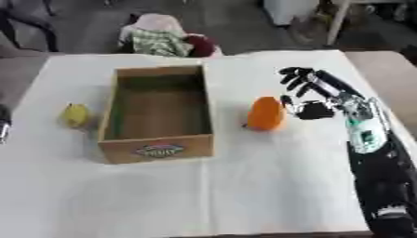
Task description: Pick up objects on the table and place them in the box.
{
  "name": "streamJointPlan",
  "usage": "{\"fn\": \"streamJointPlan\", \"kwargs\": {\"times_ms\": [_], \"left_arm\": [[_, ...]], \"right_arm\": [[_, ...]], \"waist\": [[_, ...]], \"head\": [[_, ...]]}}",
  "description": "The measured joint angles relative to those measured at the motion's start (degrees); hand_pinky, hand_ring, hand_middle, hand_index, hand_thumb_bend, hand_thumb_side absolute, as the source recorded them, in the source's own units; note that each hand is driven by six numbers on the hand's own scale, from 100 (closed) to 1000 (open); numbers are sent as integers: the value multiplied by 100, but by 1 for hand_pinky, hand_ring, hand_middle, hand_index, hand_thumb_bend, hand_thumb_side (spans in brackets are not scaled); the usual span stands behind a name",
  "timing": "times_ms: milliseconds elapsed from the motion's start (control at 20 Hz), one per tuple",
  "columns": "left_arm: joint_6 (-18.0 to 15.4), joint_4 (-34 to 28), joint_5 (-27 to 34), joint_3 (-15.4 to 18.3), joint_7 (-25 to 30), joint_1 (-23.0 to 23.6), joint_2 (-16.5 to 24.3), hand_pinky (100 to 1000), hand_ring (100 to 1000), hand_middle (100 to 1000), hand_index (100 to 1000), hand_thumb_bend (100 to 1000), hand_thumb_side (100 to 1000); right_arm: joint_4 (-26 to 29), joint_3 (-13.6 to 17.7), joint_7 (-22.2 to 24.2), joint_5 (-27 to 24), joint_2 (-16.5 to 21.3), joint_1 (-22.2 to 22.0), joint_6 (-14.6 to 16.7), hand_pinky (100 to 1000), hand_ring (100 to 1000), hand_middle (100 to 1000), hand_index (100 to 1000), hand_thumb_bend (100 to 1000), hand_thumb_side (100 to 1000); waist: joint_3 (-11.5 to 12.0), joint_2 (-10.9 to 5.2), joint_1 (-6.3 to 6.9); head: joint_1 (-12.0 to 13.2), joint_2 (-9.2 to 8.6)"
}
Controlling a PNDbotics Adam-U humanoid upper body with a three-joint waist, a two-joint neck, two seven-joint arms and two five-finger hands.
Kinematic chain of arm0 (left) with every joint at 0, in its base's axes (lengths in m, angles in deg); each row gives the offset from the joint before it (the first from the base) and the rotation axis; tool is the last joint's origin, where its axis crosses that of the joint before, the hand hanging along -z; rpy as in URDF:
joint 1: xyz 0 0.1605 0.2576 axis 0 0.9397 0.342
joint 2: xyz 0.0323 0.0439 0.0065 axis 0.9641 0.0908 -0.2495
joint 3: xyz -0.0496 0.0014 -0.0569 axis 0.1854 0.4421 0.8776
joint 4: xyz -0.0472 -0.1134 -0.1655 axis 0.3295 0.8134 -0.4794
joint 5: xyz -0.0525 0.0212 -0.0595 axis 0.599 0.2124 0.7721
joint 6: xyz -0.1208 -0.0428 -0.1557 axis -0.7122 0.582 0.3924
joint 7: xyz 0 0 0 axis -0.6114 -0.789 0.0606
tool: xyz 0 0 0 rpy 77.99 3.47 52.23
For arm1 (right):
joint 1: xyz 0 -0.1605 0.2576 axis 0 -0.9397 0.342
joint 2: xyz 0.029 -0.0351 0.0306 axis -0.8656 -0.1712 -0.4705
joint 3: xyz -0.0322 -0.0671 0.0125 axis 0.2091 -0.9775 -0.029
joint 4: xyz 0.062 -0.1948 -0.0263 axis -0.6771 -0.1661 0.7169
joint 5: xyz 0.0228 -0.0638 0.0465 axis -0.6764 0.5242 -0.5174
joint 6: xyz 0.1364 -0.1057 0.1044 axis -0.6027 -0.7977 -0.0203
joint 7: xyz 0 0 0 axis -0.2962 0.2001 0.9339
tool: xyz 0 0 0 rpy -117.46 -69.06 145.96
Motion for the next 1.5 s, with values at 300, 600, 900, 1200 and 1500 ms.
{"fn": "streamJointPlan", "kwargs": {"times_ms": [300,600,900,1200,1500], "left_arm": [[0,0,-4,0,0,0,0,808,571,545,728,160,126],[0,1,-4,0,0,0,0,808,571,545,728,159,126],[0,1,-4,0,1,0,0,808,572,545,728,156,126],[0,2,-4,-1,1,0,0,808,572,545,728,156,126],[6,2,-4,-3,14,-6,0,808,572,545,728,155,127]], "right_arm": [[-236,-89,261,404,0,-14,179,676,777,788,919,100,226],[-256,-122,-76,646,-10,7,315,600,687,676,512,100,198],[-143,-123,-1493,695,-171,82,236,514,591,562,295,100,136],[137,-142,-2250,572,-432,304,63,505,581,552,294,100,102],[414,-295,-2180,484,-899,841,16,517,587,560,307,100,100]], "waist": [[0,-4,0],[0,-17,0],[9,-18,1],[35,-18,2],[91,-18,3]], "head": [[-5,-1],[-13,-2],[-26,-4],[-43,-6],[-80,-6]]}}
